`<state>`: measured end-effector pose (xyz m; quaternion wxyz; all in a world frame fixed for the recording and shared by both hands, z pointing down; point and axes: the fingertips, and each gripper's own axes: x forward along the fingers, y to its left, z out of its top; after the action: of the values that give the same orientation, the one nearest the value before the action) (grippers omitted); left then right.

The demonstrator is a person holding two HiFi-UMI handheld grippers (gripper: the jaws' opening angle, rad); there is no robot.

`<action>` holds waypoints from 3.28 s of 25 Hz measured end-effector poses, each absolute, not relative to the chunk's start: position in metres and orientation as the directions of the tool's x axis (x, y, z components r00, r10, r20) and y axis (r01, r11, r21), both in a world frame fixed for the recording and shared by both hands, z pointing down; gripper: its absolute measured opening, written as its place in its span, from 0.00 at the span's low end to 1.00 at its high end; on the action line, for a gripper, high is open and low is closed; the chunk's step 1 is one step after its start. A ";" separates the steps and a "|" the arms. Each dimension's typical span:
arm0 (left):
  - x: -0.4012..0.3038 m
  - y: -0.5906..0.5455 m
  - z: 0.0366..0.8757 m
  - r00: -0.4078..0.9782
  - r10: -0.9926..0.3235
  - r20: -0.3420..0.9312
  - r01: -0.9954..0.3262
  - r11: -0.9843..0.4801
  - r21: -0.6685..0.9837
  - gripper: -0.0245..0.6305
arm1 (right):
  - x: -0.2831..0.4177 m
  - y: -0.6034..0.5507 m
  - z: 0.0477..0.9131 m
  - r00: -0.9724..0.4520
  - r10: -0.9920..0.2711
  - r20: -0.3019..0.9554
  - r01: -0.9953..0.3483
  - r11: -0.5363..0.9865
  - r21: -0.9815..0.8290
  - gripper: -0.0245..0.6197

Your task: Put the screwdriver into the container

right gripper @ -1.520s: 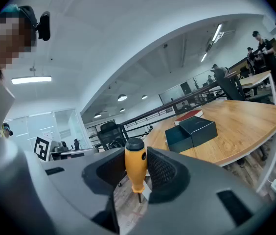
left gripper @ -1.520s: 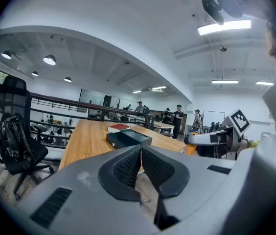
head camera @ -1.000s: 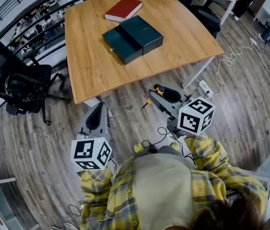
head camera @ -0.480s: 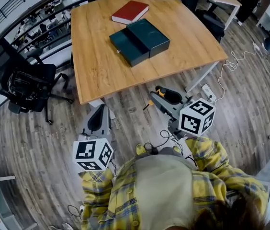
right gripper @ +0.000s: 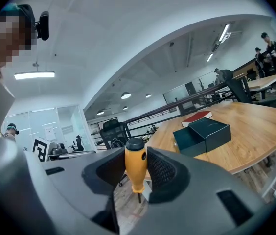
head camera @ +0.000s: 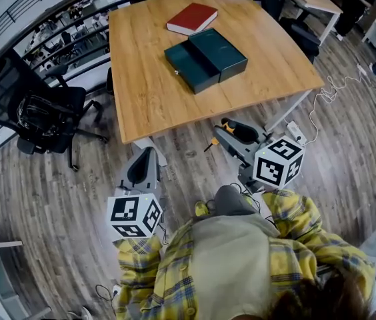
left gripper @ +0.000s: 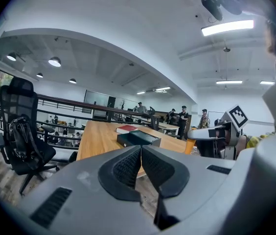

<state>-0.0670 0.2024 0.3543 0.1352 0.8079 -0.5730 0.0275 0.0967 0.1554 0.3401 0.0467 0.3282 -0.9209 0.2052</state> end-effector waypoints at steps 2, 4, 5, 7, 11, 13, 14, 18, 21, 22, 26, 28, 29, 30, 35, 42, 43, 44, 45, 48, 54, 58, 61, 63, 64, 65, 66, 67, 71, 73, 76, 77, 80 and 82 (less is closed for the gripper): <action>-0.071 0.204 0.355 0.335 -0.920 0.202 -0.935 -0.299 0.190 0.05 | 0.092 0.153 0.341 -0.782 -0.579 0.230 -0.621 0.703 -0.347 0.32; -0.075 0.204 0.357 0.325 -0.923 0.206 -0.938 -0.286 0.195 0.05 | 0.087 0.150 0.341 -0.785 -0.574 0.232 -0.618 0.707 -0.343 0.32; -0.078 0.203 0.358 0.320 -0.925 0.206 -0.939 -0.281 0.198 0.05 | 0.085 0.149 0.340 -0.788 -0.571 0.232 -0.616 0.711 -0.340 0.32; -0.081 0.202 0.358 0.310 -0.929 0.202 -0.941 -0.271 0.201 0.05 | 0.079 0.146 0.340 -0.794 -0.562 0.233 -0.608 0.720 -0.335 0.32; -0.088 0.199 0.359 0.290 -0.936 0.199 -0.947 -0.250 0.203 0.05 | 0.071 0.139 0.339 -0.807 -0.543 0.233 -0.591 0.735 -0.334 0.32; -0.089 0.195 0.359 0.281 -0.939 0.199 -0.949 -0.241 0.201 0.05 | 0.069 0.134 0.338 -0.812 -0.538 0.228 -0.584 0.740 -0.333 0.32; -0.089 0.192 0.359 0.279 -0.940 0.199 -0.950 -0.240 0.200 0.05 | 0.068 0.131 0.338 -0.813 -0.537 0.224 -0.582 0.742 -0.333 0.32; -0.087 0.187 0.361 0.276 -0.940 0.200 -0.952 -0.240 0.188 0.05 | 0.069 0.123 0.342 -0.817 -0.535 0.214 -0.576 0.744 -0.340 0.32; -0.090 0.172 0.359 0.274 -0.940 0.202 -0.954 -0.239 0.181 0.05 | 0.066 0.109 0.342 -0.819 -0.532 0.214 -0.573 0.744 -0.343 0.32; -0.091 0.164 0.358 0.275 -0.940 0.204 -0.954 -0.240 0.181 0.05 | 0.065 0.101 0.341 -0.819 -0.533 0.215 -0.574 0.742 -0.346 0.31; -0.094 0.136 0.358 0.278 -0.937 0.214 -0.953 -0.242 0.181 0.05 | 0.062 0.072 0.340 -0.817 -0.533 0.219 -0.576 0.738 -0.352 0.32; -0.095 0.125 0.358 0.277 -0.936 0.216 -0.954 -0.241 0.178 0.05 | 0.060 0.059 0.340 -0.817 -0.534 0.218 -0.576 0.737 -0.355 0.32; -0.096 0.119 0.358 0.277 -0.936 0.217 -0.954 -0.241 0.176 0.05 | 0.060 0.052 0.340 -0.817 -0.535 0.216 -0.576 0.736 -0.357 0.31; -0.097 0.114 0.357 0.275 -0.936 0.218 -0.955 -0.241 0.173 0.05 | 0.059 0.046 0.339 -0.817 -0.535 0.214 -0.575 0.735 -0.358 0.31; -0.101 0.085 0.356 0.264 -0.939 0.221 -0.959 -0.230 0.168 0.05 | 0.053 0.018 0.339 -0.827 -0.521 0.213 -0.562 0.744 -0.362 0.32; -0.100 0.051 0.352 0.253 -0.939 0.234 -0.962 -0.218 0.167 0.05 | 0.047 -0.021 0.334 -0.837 -0.499 0.223 -0.547 0.752 -0.368 0.32; -0.100 0.047 0.352 0.249 -0.939 0.236 -0.963 -0.213 0.166 0.05 | 0.046 -0.026 0.334 -0.839 -0.497 0.222 -0.544 0.754 -0.369 0.32; -0.101 0.043 0.352 0.245 -0.940 0.237 -0.964 -0.209 0.167 0.05 | 0.046 -0.031 0.333 -0.840 -0.495 0.222 -0.542 0.754 -0.370 0.32; -0.101 0.039 0.351 0.241 -0.940 0.239 -0.964 -0.205 0.167 0.05 | 0.046 -0.035 0.333 -0.841 -0.493 0.222 -0.541 0.755 -0.371 0.31; -0.100 0.026 0.348 0.232 -0.942 0.243 -0.966 -0.195 0.167 0.05 | 0.047 -0.049 0.330 -0.845 -0.486 0.222 -0.534 0.757 -0.375 0.32; -0.104 0.008 0.348 0.216 -0.942 0.259 -0.970 -0.177 0.166 0.05 | 0.044 -0.074 0.328 -0.850 -0.478 0.222 -0.527 0.759 -0.382 0.32; -0.106 -0.008 0.352 0.205 -0.941 0.269 -0.972 -0.164 0.167 0.05 | 0.043 -0.092 0.332 -0.853 -0.470 0.226 -0.522 0.762 -0.384 0.32; -0.104 -0.019 0.356 0.204 -0.940 0.272 -0.972 -0.162 0.169 0.05 | 0.042 -0.103 0.335 -0.855 -0.465 0.230 -0.518 0.763 -0.387 0.32; -0.103 -0.026 0.358 0.206 -0.939 0.274 -0.972 -0.163 0.171 0.05 | 0.043 -0.110 0.336 -0.855 -0.465 0.231 -0.519 0.760 -0.391 0.32; -0.101 -0.029 0.359 0.206 -0.939 0.277 -0.971 -0.163 0.173 0.05 | 0.045 -0.113 0.336 -0.854 -0.465 0.231 -0.520 0.759 -0.392 0.31; -0.100 -0.032 0.360 0.207 -0.938 0.279 -0.971 -0.163 0.174 0.05 | 0.046 -0.116 0.336 -0.854 -0.465 0.232 -0.520 0.758 -0.394 0.32; -0.098 -0.036 0.361 0.208 -0.937 0.282 -0.971 -0.163 0.175 0.05 | 0.048 -0.120 0.337 -0.854 -0.465 0.233 -0.520 0.758 -0.395 0.32; -0.096 -0.040 0.362 0.209 -0.936 0.284 -0.971 -0.164 0.176 0.05 | 0.050 -0.124 0.338 -0.854 -0.465 0.234 -0.520 0.757 -0.395 0.31; -0.091 -0.054 0.367 0.215 -0.932 0.293 -0.970 -0.169 0.175 0.05 | 0.053 -0.138 0.343 -0.853 -0.462 0.243 -0.522 0.754 -0.399 0.32; -0.089 -0.060 0.367 0.215 -0.930 0.296 -0.970 -0.170 0.172 0.05 | 0.054 -0.144 0.344 -0.853 -0.460 0.247 -0.522 0.754 -0.399 0.32; -0.086 -0.067 0.367 0.212 -0.930 0.300 -0.971 -0.166 0.171 0.05 | 0.057 -0.151 0.345 -0.853 -0.457 0.251 -0.521 0.756 -0.395 0.32; -0.085 -0.070 0.368 0.210 -0.930 0.302 -0.972 -0.164 0.171 0.05 | 0.059 -0.154 0.346 -0.854 -0.455 0.254 -0.521 0.758 -0.393 0.32; -0.083 -0.076 0.370 0.205 -0.930 0.305 -0.973 -0.159 0.169 0.05 | 0.060 -0.160 0.352 -0.855 -0.445 0.266 -0.518 0.761 -0.390 0.32; -0.082 -0.080 0.372 0.202 -0.929 0.309 -0.973 -0.156 0.168 0.05 | 0.060 -0.163 0.356 -0.858 -0.435 0.273 -0.512 0.764 -0.393 0.32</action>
<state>-0.0815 -0.0796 0.3715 0.1660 0.7572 -0.6282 0.0664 0.0597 -0.1629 0.3561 0.0831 0.2531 -0.9354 0.2326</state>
